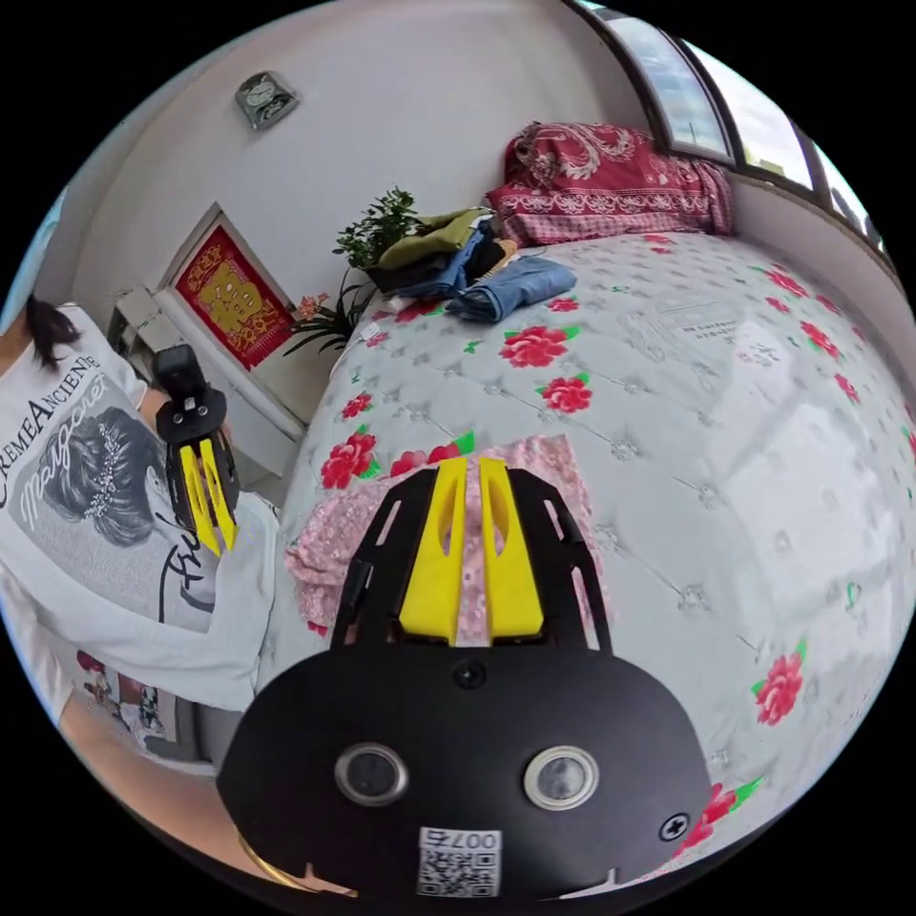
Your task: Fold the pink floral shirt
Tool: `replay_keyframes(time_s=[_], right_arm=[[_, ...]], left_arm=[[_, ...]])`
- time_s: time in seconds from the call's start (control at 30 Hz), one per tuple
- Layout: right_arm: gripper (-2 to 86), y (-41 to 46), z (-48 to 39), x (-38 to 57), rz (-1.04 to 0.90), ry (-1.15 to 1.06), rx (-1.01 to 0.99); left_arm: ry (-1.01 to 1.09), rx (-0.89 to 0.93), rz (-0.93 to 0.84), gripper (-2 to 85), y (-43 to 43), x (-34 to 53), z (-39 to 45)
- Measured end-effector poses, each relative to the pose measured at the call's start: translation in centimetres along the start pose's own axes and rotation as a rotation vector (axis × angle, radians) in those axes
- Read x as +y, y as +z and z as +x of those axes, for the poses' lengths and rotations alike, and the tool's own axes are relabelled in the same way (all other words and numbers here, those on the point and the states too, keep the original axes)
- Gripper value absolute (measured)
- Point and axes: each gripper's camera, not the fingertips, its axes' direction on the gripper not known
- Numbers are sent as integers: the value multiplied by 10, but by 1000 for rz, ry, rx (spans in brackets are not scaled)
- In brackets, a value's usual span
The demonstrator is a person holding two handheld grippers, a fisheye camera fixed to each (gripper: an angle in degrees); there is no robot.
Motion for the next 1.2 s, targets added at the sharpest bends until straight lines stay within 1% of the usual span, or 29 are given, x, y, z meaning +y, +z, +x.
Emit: replay_keyframes(time_s=[0.03,0.07,0.1,0.17,0.2,0.23,0.27,0.3,0.37,0.43,0.5,0.57,0.6,0.67,0.7,0.77,0.83,0.9,0.93,1.0,1.1,1.17,1.2], right_arm=[[0,13,-7,-8,0,-26,-51],[-1,29,-8,-13,-17,-35,-85],[-1,37,-8,-14,-36,-37,-94],[-2,65,4,-8,-170,-3,-39],[-2,69,8,-4,-198,3,-16],[-2,73,16,4,-231,7,11],[-2,75,23,9,-245,38,31],[-2,77,25,10,-255,47,37],[-2,75,19,3,-275,18,98],[-1,69,17,-5,-296,25,136],[2,48,20,-10,-241,97,138],[10,-5,23,-2,-8,190,126],[13,-18,26,2,38,228,113],[54,-58,46,29,162,380,11],[67,-64,53,38,177,432,-20],[115,-78,80,73,231,603,-121],[136,-79,99,93,212,723,-158],[149,-76,114,106,215,785,-167],[154,-72,125,112,214,836,-185],[160,-61,140,115,196,871,-228],[167,-35,162,110,164,903,-321],[168,-20,175,103,212,917,-415],[168,-16,179,101,224,926,-440]], left_arm=[[-14,94,25,34,0,-4,-8],[-31,80,19,29,5,-7,-16],[-39,34,17,20,7,-8,-19],[-19,-216,55,-3,13,-11,-23],[-25,-249,33,-5,18,-13,-27],[-45,-259,-69,-7,36,-19,-39],[-71,-232,-185,-8,57,-22,-53],[-90,-239,-220,-9,65,-23,-58],[-67,-237,-202,-9,69,-25,-64],[-61,-223,-221,-9,63,-30,-67],[-75,-193,-209,-9,48,-34,-67],[-66,-135,-77,-6,6,-33,-57],[-81,-114,-39,-5,-7,-31,-57],[-195,-43,138,7,-54,-12,-64],[-237,-30,174,22,-63,-6,-69],[-422,30,290,80,-89,24,-95],[-524,23,306,98,-97,42,-111],[-550,3,307,99,-102,51,-120],[-573,-29,281,95,-104,53,-125],[-576,-44,279,92,-107,54,-130],[-585,14,228,121,-101,48,-145],[-546,55,150,131,-90,37,-150],[-537,43,133,133,-89,34,-149]])
